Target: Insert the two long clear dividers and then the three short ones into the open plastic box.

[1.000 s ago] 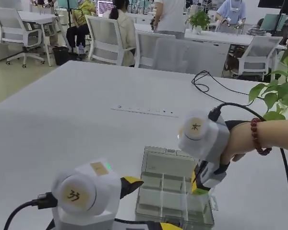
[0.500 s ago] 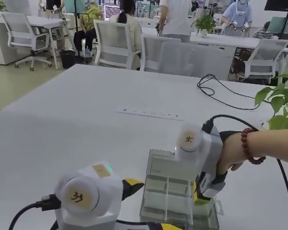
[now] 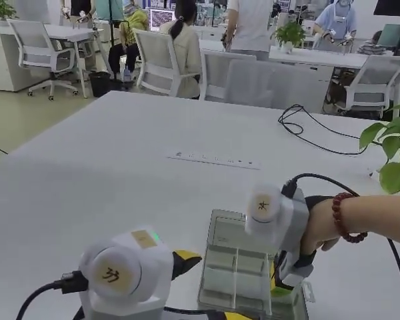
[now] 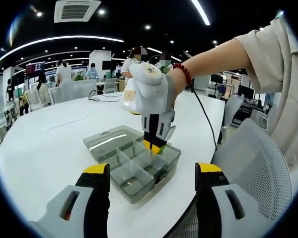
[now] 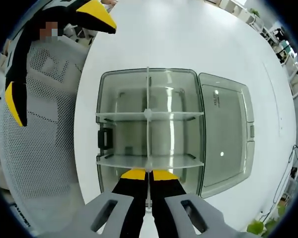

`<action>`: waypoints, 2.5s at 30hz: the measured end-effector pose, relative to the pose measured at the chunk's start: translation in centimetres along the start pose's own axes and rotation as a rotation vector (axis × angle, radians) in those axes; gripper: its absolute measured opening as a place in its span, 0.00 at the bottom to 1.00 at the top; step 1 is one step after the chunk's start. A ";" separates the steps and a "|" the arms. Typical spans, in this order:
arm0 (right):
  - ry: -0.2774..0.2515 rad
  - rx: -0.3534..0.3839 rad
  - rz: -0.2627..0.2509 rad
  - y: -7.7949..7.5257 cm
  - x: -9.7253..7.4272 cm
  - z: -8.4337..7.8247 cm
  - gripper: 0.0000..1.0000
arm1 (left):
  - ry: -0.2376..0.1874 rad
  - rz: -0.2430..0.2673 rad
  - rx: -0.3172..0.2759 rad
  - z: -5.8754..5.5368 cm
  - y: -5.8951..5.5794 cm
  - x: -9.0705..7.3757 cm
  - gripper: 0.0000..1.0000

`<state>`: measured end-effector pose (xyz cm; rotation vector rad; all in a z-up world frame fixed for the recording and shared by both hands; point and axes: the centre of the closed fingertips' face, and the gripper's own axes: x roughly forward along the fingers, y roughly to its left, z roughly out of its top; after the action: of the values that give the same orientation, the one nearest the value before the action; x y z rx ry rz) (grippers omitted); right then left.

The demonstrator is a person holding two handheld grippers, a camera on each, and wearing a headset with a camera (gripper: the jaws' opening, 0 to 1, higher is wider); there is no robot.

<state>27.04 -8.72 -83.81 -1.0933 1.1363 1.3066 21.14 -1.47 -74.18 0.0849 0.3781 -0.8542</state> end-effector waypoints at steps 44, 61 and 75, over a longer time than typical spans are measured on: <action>-0.513 0.419 -0.252 2.2 -8.0 -1.7 0.60 | 0.092 0.030 0.027 0.9 1.9 -1.3 0.70; -0.721 0.584 -0.333 4.9 -10.0 -2.6 0.81 | 0.123 0.052 -0.039 0.8 2.2 -2.8 0.77; -0.816 0.658 -0.356 5.6 -9.6 -2.2 0.96 | 0.117 0.113 -0.086 0.4 3.3 -3.6 0.84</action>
<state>21.88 -12.27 -74.36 -0.1980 0.6186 0.8481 21.61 3.18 -72.75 0.0760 0.5146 -0.7225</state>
